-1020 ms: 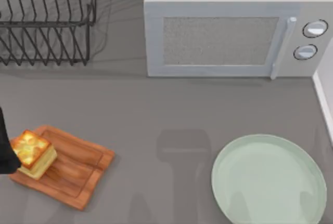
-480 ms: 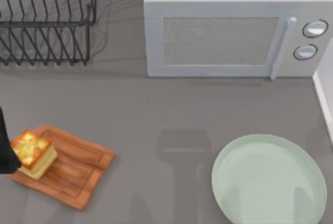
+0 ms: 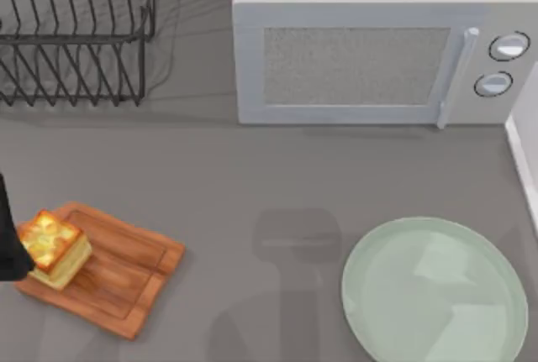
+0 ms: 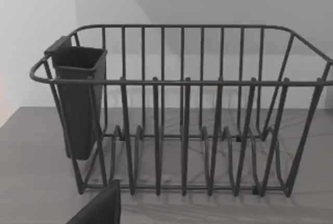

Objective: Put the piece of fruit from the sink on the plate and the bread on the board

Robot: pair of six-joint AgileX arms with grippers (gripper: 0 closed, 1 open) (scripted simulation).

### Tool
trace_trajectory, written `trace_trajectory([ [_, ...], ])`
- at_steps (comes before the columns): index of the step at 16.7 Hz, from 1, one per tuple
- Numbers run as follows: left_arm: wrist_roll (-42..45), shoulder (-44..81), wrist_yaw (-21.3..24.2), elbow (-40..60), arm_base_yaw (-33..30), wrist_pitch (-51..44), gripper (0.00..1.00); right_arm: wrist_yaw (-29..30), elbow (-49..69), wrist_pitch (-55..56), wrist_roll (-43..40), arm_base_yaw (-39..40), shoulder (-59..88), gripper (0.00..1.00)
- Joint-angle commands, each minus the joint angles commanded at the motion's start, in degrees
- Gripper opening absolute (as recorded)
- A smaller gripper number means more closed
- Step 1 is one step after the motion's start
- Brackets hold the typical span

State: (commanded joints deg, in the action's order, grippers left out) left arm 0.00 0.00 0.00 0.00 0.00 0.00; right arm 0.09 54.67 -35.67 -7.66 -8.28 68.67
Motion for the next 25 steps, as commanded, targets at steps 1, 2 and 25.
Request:
trace_trajectory([
  [1, 0.0, 0.0, 0.0, 0.0, 0.0, 0.0, 1.0, 0.0, 4.7, -3.0, -0.6, -0.7, 6.3, 1.0],
  [2, 0.0, 0.0, 0.0, 0.0, 0.0, 0.0, 1.0, 0.0, 9.2, -5.9, -1.3, -1.4, 12.4, 1.0],
  [25, 0.0, 0.0, 0.0, 0.0, 0.0, 0.0, 1.0, 0.1, 35.2, -13.2, -5.5, -5.9, 62.1, 1.0],
])
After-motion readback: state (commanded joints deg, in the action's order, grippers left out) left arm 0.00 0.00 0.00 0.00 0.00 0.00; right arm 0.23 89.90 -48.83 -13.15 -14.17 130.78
